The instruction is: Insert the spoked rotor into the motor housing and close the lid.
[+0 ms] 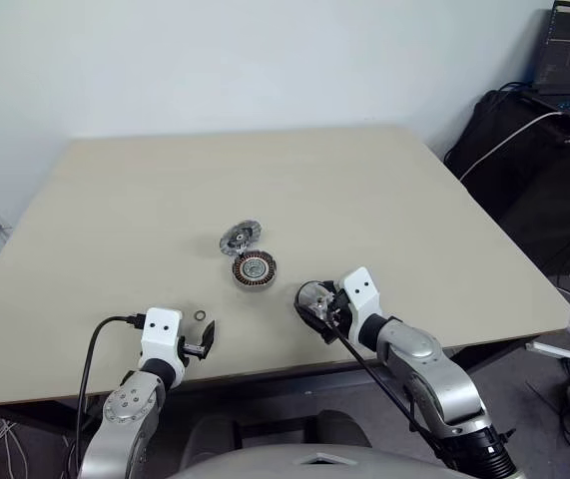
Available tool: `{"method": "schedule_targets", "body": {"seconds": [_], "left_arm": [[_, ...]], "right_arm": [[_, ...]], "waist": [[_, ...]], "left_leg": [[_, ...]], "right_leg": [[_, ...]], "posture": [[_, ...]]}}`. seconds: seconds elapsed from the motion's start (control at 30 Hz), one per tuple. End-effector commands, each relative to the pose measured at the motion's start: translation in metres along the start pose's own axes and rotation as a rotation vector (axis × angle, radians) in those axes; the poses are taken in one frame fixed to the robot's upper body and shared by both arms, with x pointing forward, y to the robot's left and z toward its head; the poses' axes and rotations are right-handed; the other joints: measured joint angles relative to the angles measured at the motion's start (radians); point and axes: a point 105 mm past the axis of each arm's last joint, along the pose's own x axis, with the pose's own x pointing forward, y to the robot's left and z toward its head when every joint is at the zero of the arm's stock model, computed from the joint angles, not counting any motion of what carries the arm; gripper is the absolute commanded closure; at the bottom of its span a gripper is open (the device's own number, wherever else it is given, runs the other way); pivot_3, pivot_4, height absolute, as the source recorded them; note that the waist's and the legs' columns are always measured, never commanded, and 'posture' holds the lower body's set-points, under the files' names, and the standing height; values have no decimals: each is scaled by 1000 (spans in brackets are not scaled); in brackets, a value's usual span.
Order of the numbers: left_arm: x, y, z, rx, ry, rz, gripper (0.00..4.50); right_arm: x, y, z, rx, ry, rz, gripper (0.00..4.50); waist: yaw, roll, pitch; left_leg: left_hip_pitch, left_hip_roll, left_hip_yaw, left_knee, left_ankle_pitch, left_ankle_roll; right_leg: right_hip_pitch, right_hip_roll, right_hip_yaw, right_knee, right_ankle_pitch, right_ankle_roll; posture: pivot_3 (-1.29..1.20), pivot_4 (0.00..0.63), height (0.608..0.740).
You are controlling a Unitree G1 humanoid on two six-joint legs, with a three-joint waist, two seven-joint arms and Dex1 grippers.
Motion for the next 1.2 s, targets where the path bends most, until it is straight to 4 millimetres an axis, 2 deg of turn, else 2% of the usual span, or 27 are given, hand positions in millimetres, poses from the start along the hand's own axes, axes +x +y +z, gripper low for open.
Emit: {"method": "schedule_targets", "body": {"seconds": [0.03,0.4,0.73,0.97,1.2], "left_arm": [[-1,-1,20,17,-66,-1,0],[1,-2,19,35,-52,-6,0],[27,-13,28,74,-28,-71,0],[39,-10,11,60,81,-56,0],[38,-10,-7,39,175,-53,0]], "right_arm": [[0,0,15,-34,-61,-7,26],[2,1,14,-26,-60,-9,26],[4,3,14,-22,-63,-8,26],[2,1,13,-12,-67,-30,26],[2,2,13,-6,-71,-35,26]], "waist": [[0,0,0],[0,0,0],[1,0,0],[-1,0,0],[0,0,-1]], "left_leg": [[0,0,0,0,0,0],[0,0,0,0,0,0],[0,-3,0,0,0,0],[0,-4,-1,0,0,1],[1,-4,-1,1,0,0]], "right_leg": [[0,0,0,0,0,0],[0,0,0,0,0,0],[1,0,0,0,0,0],[1,1,0,0,0,0],[2,1,0,0,0,0]], "posture": [[0,0,740],[0,0,740],[0,0,740],[0,0,740],[0,0,740]]}}
